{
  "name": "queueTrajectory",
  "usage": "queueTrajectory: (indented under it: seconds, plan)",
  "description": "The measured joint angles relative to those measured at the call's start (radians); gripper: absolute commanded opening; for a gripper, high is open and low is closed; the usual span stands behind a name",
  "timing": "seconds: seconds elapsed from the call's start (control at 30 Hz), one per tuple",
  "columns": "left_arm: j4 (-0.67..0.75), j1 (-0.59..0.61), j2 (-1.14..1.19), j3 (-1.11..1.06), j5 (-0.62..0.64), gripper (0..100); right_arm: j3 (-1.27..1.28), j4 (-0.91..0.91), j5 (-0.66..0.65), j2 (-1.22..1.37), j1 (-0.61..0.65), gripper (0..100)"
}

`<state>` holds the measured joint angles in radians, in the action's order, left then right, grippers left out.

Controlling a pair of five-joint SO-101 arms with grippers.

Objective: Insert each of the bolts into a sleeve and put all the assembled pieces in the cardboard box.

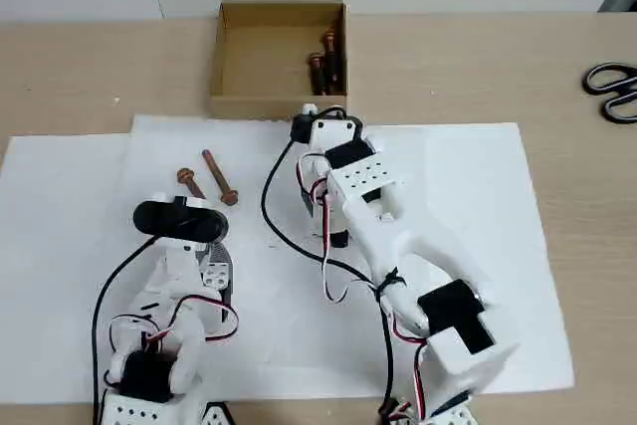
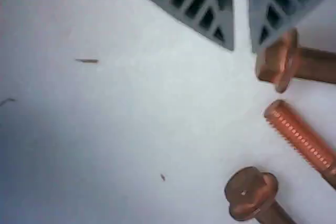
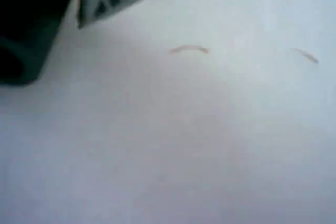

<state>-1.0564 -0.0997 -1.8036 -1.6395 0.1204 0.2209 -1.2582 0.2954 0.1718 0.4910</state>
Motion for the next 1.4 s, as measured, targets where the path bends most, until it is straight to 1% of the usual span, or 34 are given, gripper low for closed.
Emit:
queueTrajectory:
  seconds: [0.1, 0.2, 0.27, 0.3, 0.4, 0.6, 0.7, 0.8, 0.93, 1.03, 1.13, 1.33, 1.4]
  plan:
    - [0.0, 0.0, 0.0, 0.0, 0.0, 1, 0.028, 0.035, 0.0, -0.002, 0.0, 11.3]
    - [0.0, 0.0, 0.0, 0.0, 0.0, 1, 0.035, 0.052, 0.0, -0.006, -0.003, 0.0]
    - [0.0, 0.0, 0.0, 0.0, 0.0, 1, 0.035, 0.055, 0.0, -0.008, -0.008, 1.7]
    - [0.0, 0.0, 0.0, 0.0, 0.0, 1, 0.035, 0.055, 0.0, -0.009, -0.008, 0.3]
    - [0.0, 0.0, 0.0, 0.0, 0.0, 1, 0.035, 0.054, 0.0, -0.015, -0.008, 0.3]
    - [0.0, 0.0, 0.0, 0.0, 0.0, 1, -0.081, -0.081, 0.0, -0.143, 0.0, 0.3]
    - [0.0, 0.002, 0.0, 0.003, 0.0, 1, -0.143, -0.184, 0.0, -0.239, -0.002, 0.3]
    - [-0.006, 0.021, 0.0, 0.08, -0.003, 1, -0.152, -0.272, 0.0, -0.327, -0.003, 0.3]
    - [-0.04, 0.107, 0.006, 0.222, 0.038, 1, -0.152, -0.351, 0.0, -0.443, -0.057, 0.3]
    - [-0.092, 0.138, 0.112, 0.319, 0.038, 1, -0.153, -0.393, 0.0, -0.523, -0.123, 0.3]
    - [-0.124, 0.146, 0.252, 0.45, 0.074, 1, -0.147, -0.427, 0.0, -0.589, -0.181, 0.3]
    - [-0.14, 0.149, 0.661, 0.744, 0.183, 1, -0.02, -0.437, 0.0, -0.744, -0.287, 0.3]
    - [-0.144, 0.149, 0.786, 0.819, 0.193, 1, 0.032, -0.437, 0.0, -0.806, -0.305, 0.3]
